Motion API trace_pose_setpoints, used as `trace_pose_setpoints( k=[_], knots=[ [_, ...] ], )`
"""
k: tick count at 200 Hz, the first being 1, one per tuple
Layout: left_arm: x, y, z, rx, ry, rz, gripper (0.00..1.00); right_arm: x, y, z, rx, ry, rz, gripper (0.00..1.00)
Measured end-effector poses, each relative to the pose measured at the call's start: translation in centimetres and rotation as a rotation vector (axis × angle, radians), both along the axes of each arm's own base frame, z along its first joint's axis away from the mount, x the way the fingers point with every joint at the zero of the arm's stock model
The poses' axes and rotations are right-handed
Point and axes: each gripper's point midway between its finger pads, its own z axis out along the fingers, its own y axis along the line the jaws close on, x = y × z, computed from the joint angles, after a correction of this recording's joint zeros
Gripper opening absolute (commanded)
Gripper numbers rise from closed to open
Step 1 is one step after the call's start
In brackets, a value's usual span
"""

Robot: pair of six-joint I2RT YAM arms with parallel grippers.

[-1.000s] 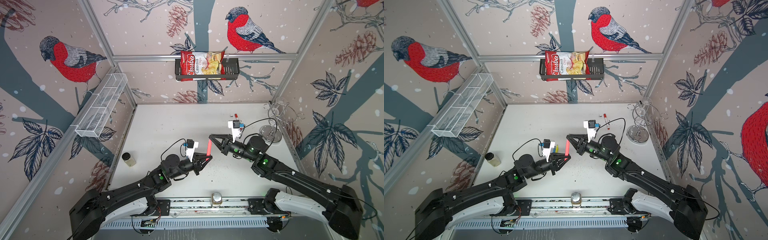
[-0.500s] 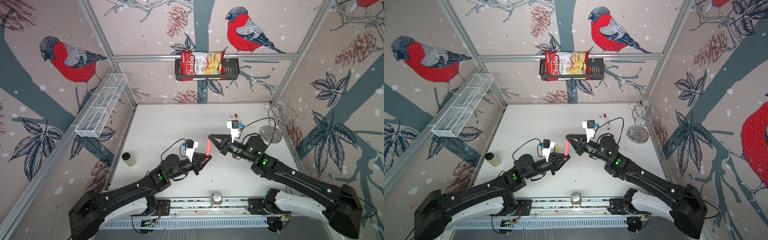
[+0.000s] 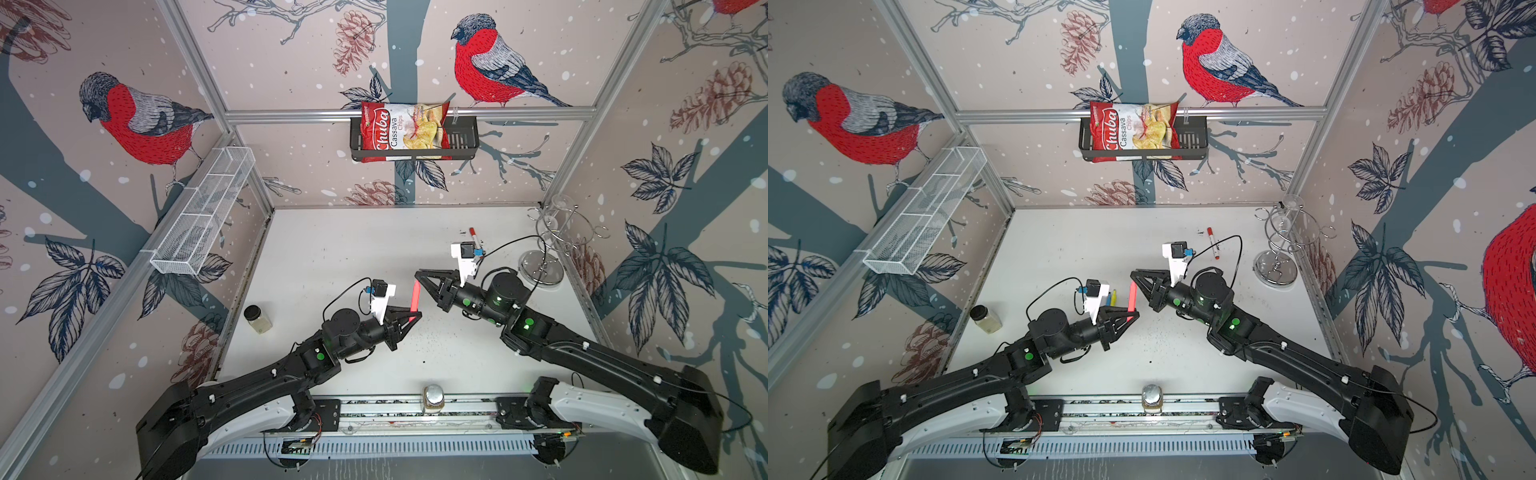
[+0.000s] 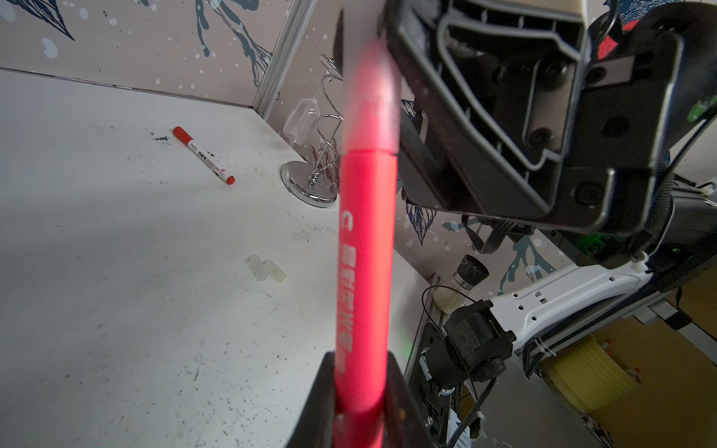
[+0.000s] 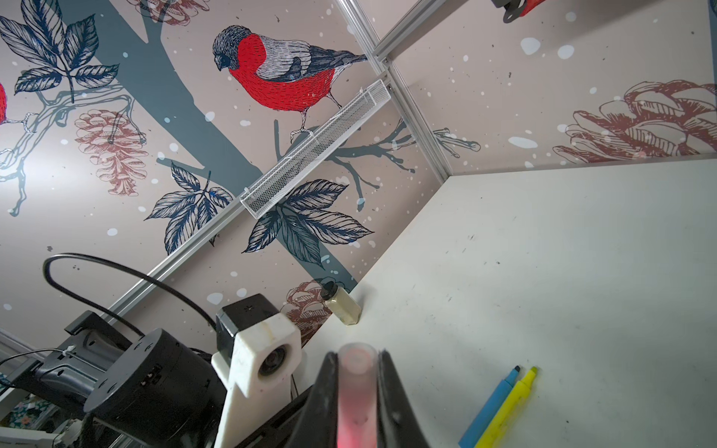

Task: Insert the pens into the pen caps
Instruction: 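Press the translucent cap down over the pink highlighter tip with the right gripper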

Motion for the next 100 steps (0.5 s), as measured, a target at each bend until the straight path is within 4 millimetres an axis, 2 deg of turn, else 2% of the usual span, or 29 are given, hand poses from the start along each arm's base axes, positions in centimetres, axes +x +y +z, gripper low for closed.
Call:
trace_pose_setpoints(
  k=[100],
  knots=[
    [-0.5, 0.4, 1.1, -0.007, -0.010, -0.020, 0.00, -0.9, 0.7, 0.7, 0.022, -0.055, 0.049, 0.08]
  ],
)
